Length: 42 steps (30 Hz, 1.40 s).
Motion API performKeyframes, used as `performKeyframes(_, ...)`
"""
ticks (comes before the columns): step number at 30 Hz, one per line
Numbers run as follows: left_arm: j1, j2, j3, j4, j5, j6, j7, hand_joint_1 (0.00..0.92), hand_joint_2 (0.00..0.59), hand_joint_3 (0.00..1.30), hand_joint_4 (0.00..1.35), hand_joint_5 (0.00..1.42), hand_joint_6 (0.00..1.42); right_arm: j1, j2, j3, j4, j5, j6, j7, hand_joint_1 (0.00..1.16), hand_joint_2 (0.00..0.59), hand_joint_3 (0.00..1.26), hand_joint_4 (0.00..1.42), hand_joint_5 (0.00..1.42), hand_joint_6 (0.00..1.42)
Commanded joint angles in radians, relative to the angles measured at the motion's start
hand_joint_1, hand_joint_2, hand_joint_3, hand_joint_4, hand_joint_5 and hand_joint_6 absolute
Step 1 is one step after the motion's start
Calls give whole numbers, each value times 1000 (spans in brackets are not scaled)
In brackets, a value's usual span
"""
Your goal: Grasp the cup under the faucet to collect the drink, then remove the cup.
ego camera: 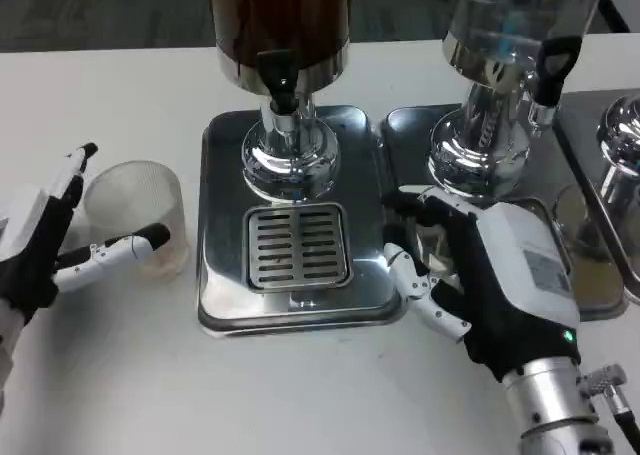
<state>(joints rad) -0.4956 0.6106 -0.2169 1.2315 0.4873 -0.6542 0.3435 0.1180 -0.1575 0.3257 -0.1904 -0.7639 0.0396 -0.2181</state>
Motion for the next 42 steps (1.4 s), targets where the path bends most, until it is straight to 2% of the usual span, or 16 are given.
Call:
performKeyframes(1, -13, -28, 5, 18, -8, -12, 45, 112, 3, 0, 0, 165, 255, 7, -5, -2, -15, -8, 14, 13, 250, 436, 384, 361, 372, 286)
performKeyframes(10, -18, -90, 20, 41, -44, 0, 18, 120, 14, 0, 0, 194, 288, 21, -26, -18, -50, -7, 27, 41, 251, 436, 390, 361, 372, 286)
performKeyframes(18, -17, -115, 25, 43, -62, -1, 28, 131, 22, 0, 0, 216, 297, 46, -42, -26, -81, -8, 37, 59, 251, 438, 391, 361, 372, 286)
performKeyframes(22, -16, -124, 30, 41, -66, -1, 47, 172, 47, 34, 17, 306, 415, 53, -46, -27, -93, -9, 41, 67, 252, 442, 391, 361, 372, 286)
performKeyframes(32, -9, -142, 40, 38, -67, -9, 70, 346, 115, 236, 233, 578, 762, 62, -49, -29, -116, -6, 46, 85, 256, 446, 392, 361, 372, 286)
performKeyframes(39, -5, -146, 38, 33, -66, -18, 85, 367, 121, 263, 260, 625, 829, 62, -54, -36, -125, -6, 48, 96, 255, 439, 386, 361, 372, 286)
performKeyframes(42, -1, -148, 37, 30, -62, -24, 108, 369, 124, 290, 290, 672, 906, 61, -54, -37, -126, -5, 49, 100, 254, 438, 385, 361, 372, 286)
